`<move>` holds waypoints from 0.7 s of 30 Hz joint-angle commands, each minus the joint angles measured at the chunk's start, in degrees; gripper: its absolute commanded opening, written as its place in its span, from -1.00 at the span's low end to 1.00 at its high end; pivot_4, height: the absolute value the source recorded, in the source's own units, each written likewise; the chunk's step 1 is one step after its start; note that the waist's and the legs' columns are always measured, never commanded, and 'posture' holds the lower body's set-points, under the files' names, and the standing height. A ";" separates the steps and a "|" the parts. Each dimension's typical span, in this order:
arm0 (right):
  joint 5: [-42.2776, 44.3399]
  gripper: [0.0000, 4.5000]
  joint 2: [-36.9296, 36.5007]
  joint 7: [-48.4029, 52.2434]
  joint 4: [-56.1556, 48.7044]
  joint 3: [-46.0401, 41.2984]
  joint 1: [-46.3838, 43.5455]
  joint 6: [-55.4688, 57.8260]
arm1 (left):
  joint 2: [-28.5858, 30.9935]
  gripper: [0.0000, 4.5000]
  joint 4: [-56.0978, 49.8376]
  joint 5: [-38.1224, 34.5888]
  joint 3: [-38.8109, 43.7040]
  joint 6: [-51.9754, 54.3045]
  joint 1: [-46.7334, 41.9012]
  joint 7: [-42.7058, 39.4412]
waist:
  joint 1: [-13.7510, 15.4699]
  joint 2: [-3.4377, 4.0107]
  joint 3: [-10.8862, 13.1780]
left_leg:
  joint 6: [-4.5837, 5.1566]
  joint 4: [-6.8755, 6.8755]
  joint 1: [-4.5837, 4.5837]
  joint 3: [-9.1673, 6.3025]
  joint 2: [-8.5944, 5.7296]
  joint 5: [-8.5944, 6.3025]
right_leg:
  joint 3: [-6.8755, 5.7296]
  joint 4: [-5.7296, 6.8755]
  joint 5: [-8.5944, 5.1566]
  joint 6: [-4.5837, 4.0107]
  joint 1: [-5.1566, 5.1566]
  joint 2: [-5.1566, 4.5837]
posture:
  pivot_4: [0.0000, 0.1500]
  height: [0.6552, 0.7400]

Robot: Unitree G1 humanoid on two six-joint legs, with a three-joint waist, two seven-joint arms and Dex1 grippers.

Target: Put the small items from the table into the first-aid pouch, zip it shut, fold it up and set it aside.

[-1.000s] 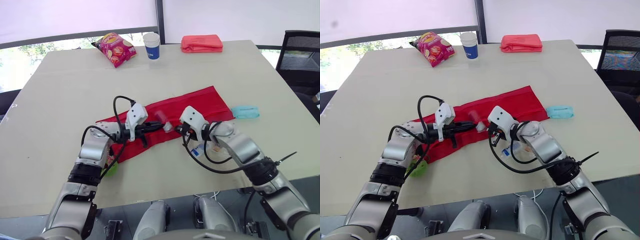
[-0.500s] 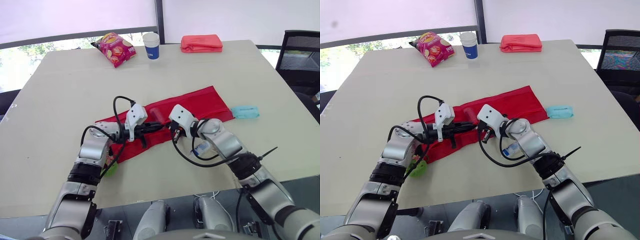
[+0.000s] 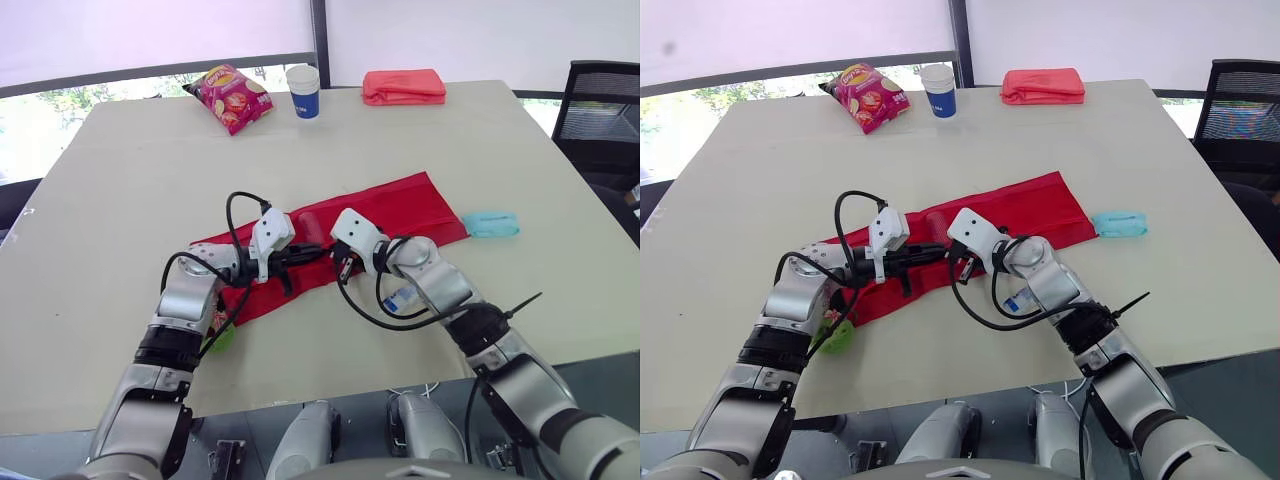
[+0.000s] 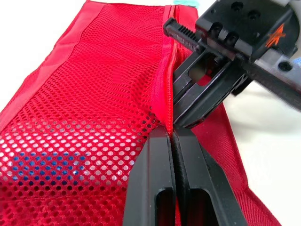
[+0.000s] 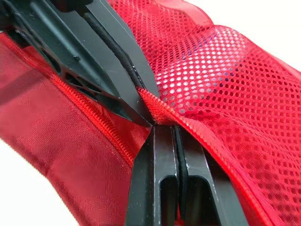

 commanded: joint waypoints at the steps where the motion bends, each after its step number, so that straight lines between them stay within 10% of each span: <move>1: 2.29 -0.99 -4.88 4.31 -11.62 -2.83 3.15 -0.86 | 0.84 -1.00 1.27 0.69 0.11 -1.88 -0.81 -0.48 | 0.20 0.00 0.00 | 0.00 0.00 -0.01 0.00 0.00 0.00 | -0.01 -0.01 0.00 0.00 0.00 0.00 | 1.00 0.99; 16: 24.85 -0.99 -18.60 8.53 -44.15 -35.38 29.28 1.72 | 0.64 -1.00 8.71 2.53 -0.06 -8.58 -4.14 -1.76 | 1.74 -0.03 -0.01 | 0.24 0.07 -0.03 -0.11 0.03 -0.14 | -0.12 -0.10 -0.04 0.08 0.15 -0.06 | 1.00 0.99; 21: 30.81 -0.22 -21.93 13.20 -44.65 -55.22 47.32 -4.95 | 0.58 -1.00 11.42 2.83 -0.46 -10.92 -5.09 -2.61 | 2.11 -0.02 0.00 | 0.28 0.08 0.02 -0.08 0.03 -0.16 | -0.11 -0.11 -0.16 0.27 0.24 -0.08 | 1.00 0.99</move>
